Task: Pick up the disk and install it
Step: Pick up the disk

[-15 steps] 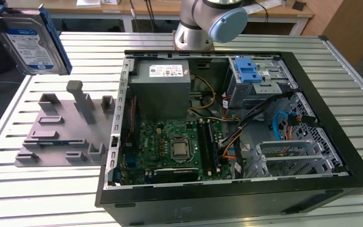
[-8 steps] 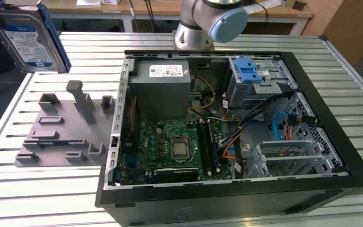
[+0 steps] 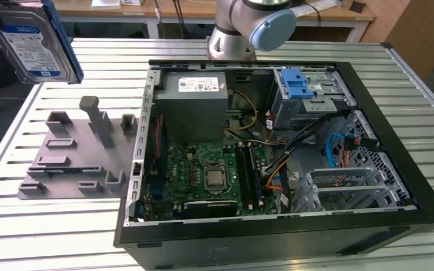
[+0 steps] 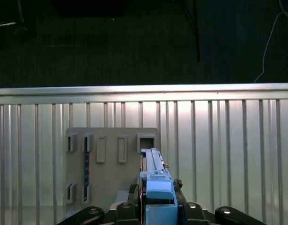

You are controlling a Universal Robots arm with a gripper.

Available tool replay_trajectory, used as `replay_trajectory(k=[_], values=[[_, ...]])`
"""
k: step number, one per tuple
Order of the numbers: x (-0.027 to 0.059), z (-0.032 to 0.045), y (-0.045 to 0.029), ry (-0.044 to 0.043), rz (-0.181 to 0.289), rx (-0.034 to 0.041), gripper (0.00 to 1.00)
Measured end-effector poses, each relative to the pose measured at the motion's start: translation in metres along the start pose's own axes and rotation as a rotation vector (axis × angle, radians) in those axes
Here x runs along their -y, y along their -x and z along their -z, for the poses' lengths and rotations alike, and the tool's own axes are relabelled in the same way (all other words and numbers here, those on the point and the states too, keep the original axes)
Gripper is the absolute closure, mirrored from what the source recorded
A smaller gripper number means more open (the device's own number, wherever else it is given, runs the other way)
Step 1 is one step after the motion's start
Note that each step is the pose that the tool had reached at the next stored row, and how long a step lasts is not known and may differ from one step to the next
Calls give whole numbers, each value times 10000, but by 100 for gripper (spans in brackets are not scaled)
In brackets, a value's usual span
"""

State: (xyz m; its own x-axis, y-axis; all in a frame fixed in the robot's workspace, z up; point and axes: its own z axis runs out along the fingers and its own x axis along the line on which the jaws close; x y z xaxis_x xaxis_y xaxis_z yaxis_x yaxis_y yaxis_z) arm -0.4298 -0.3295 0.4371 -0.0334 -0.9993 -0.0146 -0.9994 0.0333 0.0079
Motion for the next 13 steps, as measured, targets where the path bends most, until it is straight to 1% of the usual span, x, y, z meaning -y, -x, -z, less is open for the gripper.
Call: replay_trajectory(k=[6, 13], values=[[-1, 80, 1, 0, 0, 0, 64], [-1, 155, 2, 0, -1, 0, 64]])
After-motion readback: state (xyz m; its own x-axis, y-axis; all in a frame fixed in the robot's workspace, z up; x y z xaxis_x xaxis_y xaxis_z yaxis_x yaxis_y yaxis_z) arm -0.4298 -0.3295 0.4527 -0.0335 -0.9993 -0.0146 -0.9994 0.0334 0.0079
